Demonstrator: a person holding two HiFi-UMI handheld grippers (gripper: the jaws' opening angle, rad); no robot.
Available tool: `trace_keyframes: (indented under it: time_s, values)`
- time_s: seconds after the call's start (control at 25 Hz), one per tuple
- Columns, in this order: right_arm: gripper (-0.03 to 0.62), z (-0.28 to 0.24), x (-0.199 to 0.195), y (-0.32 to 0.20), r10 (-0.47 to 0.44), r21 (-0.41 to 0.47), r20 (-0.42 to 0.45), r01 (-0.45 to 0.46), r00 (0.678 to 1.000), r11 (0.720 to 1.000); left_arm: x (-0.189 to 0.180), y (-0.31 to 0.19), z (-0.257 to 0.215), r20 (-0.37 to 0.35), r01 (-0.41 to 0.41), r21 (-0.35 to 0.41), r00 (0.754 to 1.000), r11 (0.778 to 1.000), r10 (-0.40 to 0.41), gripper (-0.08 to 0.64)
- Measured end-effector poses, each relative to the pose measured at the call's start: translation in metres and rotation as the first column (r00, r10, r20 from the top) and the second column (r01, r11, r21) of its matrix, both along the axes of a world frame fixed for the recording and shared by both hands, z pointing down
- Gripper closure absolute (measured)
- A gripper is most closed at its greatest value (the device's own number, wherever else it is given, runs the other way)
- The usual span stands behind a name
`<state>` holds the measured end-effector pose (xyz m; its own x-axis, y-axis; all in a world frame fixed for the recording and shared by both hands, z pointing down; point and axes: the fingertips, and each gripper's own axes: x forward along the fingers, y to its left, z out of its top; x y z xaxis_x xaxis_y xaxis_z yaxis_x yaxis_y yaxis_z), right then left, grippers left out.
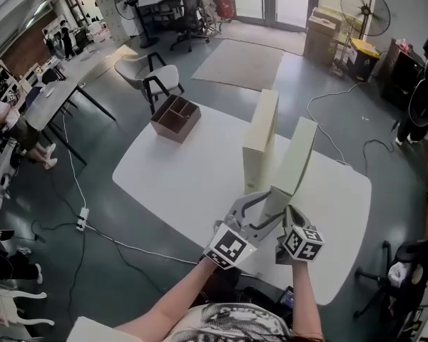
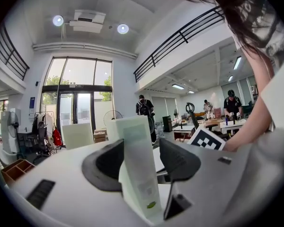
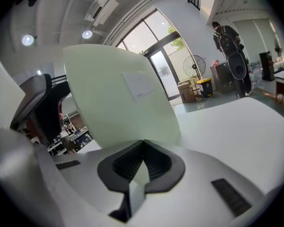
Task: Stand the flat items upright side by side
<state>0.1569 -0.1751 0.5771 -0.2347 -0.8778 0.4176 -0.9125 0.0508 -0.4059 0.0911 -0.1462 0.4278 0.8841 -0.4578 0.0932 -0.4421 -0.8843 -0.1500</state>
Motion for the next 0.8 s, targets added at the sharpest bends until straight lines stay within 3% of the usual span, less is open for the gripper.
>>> trace_keyframes:
  time_s: [0.8]
  values:
    - [0.606, 0.006, 0.021, -0.069, 0.010, -0.025, -0.015, -0.010, 1.000, 1.000, 0.006, -0.049, -0.001, -0.035, 0.027, -0.028, 0.999, 0.999, -0.028, 0.327]
